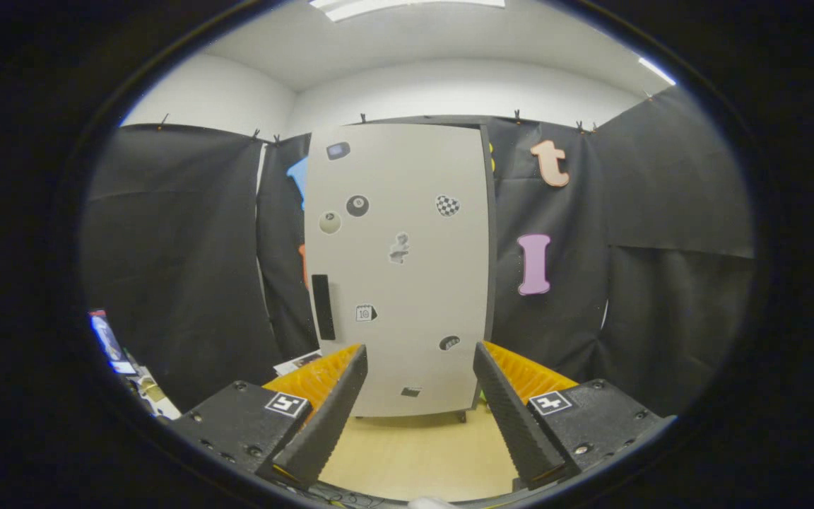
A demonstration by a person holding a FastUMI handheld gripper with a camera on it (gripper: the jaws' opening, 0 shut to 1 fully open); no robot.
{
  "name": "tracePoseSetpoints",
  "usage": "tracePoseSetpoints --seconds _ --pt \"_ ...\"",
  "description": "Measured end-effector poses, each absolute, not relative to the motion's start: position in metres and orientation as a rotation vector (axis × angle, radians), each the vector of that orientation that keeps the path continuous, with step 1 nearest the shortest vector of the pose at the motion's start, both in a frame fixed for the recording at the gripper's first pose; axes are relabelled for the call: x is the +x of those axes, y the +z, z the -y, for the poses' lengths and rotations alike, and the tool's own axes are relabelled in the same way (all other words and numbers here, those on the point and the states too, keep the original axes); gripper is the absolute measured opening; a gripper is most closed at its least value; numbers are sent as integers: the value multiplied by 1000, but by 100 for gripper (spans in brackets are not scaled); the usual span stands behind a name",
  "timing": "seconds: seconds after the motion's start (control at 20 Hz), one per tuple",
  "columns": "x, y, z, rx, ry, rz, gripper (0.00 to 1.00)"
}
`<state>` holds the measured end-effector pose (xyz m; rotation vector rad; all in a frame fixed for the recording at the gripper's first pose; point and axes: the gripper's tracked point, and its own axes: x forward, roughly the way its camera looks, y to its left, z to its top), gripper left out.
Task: Open the shoe cabinet door, grab the shoes and put them into the shoe cabinet, then close the shoe cabinet door.
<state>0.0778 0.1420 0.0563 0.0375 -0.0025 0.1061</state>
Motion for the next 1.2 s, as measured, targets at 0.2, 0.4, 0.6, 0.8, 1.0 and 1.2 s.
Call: tracePoseSetpoints --seconds 0.2,0.4,0.6,0.8,1.0,1.2 --pt "78 56 -142 52 106 -1 99" --pt "78 56 -143 52 110 -1 99" --pt "78 56 -143 52 113 1 99" --pt "77 57 -144 52 118 6 99" --pt "76 58 -145 49 126 7 99" --pt "75 57 -145 51 131 1 99"
